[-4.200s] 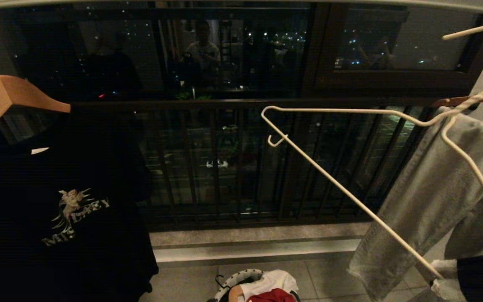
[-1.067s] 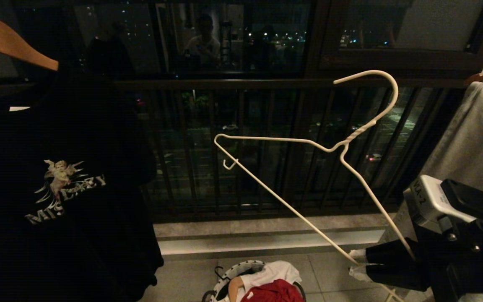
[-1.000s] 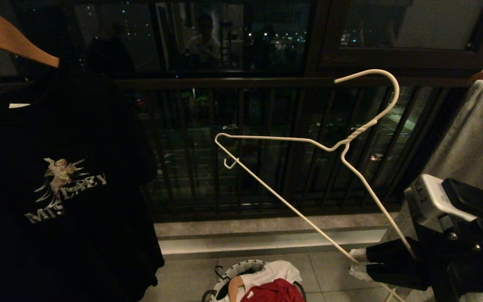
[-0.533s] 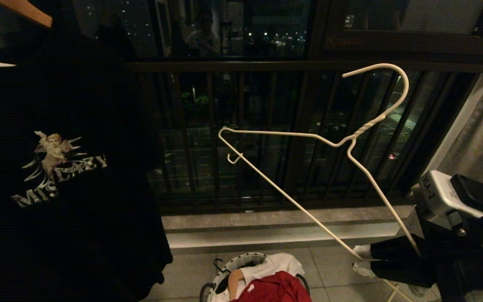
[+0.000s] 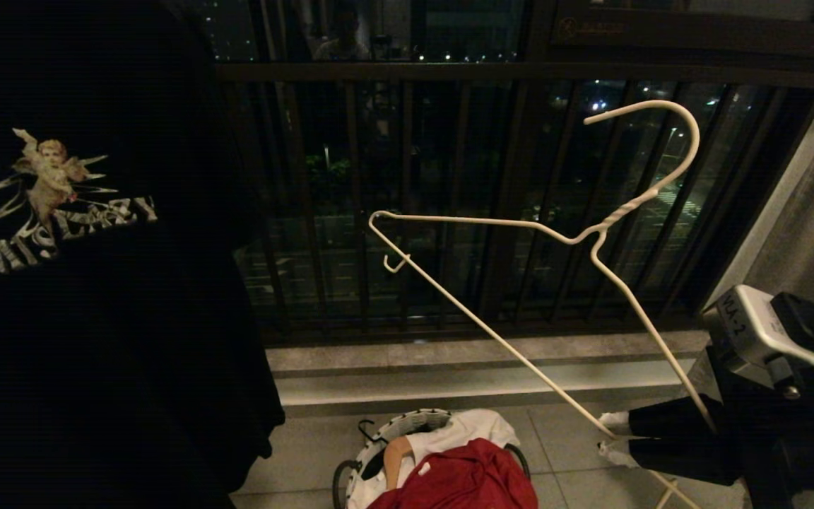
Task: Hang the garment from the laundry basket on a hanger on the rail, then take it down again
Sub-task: Pick up clothes from the basket
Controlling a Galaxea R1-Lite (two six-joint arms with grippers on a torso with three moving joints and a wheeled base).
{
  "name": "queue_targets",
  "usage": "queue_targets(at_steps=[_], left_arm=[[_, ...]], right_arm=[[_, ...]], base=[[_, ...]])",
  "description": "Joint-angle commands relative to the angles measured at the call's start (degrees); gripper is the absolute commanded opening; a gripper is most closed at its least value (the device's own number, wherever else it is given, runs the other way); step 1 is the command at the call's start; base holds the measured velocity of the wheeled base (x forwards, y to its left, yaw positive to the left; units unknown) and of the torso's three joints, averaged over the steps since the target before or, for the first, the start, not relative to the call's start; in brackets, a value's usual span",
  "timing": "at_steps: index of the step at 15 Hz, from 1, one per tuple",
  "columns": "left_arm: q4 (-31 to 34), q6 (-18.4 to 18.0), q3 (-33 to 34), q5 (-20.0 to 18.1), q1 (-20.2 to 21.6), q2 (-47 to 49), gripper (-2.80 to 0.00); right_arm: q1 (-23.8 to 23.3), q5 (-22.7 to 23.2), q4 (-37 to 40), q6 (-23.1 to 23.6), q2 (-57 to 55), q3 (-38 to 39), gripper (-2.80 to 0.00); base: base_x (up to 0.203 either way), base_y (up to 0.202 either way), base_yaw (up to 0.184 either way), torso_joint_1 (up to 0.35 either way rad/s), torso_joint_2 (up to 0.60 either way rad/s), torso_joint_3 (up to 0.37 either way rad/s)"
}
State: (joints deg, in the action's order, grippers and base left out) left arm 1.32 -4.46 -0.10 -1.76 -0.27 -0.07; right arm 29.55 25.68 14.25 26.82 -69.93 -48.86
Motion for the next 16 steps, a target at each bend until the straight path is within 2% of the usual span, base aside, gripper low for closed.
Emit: queue_targets(at_steps=[1,9,16], left_arm=[[0.00,-0.02,0.01,0.00,0.00,0.04,-2.80],[0.00,-0.07,0.01,0.00,0.00,0.07,-2.80],[0.00,-0.02,0.01,0.00,0.00,0.07,-2.80]], right_arm=[[0.05,0.15,0.08,0.23,0.04,-0.01,-2.80],[0.01,0.15,0.08,1.66,0.05,0.43,-2.80],[-0.02,0.15,0.14,1.57,0.47,0.43,-2.80]], base=[[0.000,0.000,0.000,-0.183,0.49,0.315],[0.000,0.000,0.000,-0.155,0.48,0.322],[0.000,0.000,0.000,-0.076,0.45,0.369]])
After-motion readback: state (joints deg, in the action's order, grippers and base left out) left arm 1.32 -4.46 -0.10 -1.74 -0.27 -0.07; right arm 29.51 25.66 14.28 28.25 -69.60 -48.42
